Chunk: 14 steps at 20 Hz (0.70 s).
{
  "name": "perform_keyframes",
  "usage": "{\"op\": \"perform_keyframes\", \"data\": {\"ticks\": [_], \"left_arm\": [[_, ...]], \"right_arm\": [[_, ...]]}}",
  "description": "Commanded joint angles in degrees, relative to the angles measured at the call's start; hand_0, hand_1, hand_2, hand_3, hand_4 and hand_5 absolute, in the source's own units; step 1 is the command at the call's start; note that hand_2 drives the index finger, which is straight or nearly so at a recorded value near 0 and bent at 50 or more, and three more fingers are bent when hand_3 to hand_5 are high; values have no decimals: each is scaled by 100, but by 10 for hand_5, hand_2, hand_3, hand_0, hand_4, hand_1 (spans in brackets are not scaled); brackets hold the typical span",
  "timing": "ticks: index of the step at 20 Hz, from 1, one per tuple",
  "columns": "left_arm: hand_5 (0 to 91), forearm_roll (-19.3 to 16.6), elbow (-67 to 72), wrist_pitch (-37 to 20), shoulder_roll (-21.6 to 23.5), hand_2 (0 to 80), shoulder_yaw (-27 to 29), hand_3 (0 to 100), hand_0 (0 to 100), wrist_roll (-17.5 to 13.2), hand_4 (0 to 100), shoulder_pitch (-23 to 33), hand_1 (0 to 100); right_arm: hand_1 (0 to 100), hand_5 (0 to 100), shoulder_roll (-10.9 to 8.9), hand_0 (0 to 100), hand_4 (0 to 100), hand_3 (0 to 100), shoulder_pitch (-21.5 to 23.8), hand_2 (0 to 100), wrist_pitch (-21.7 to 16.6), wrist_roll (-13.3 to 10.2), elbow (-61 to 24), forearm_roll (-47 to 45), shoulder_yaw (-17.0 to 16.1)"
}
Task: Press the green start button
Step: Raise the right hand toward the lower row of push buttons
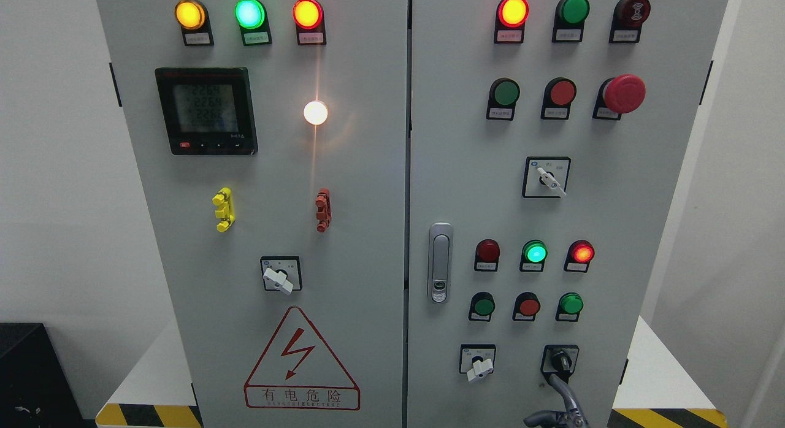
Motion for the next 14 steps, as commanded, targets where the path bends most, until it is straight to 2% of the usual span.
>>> {"op": "perform_keyframes", "data": {"ticks": [1,4,8,14], "left_arm": [[0,0,-158,2,-1,0,0,0,120,1,0,-132,556],[0,0,-158,2,-1,0,0,0,120,1,0,-132,556],[0,0,-158,2,-1,0,0,0,120,1,0,-132,556],[0,0,-158,2,-1,0,0,0,120,1,0,-132,556]], "right_arm": [[341,980,3,339,812,794,-329,0,-18,-165,136,1530,-357],[335,1000,12,341,827,816,-488,0,8,-192,250,1917,-349],[330,1000,12,341,835,822,-655,0,26,-385,487,2401,-349],[333,1000,30,342,839,829,-971,0,254,-376,777,2638,-322]]}}
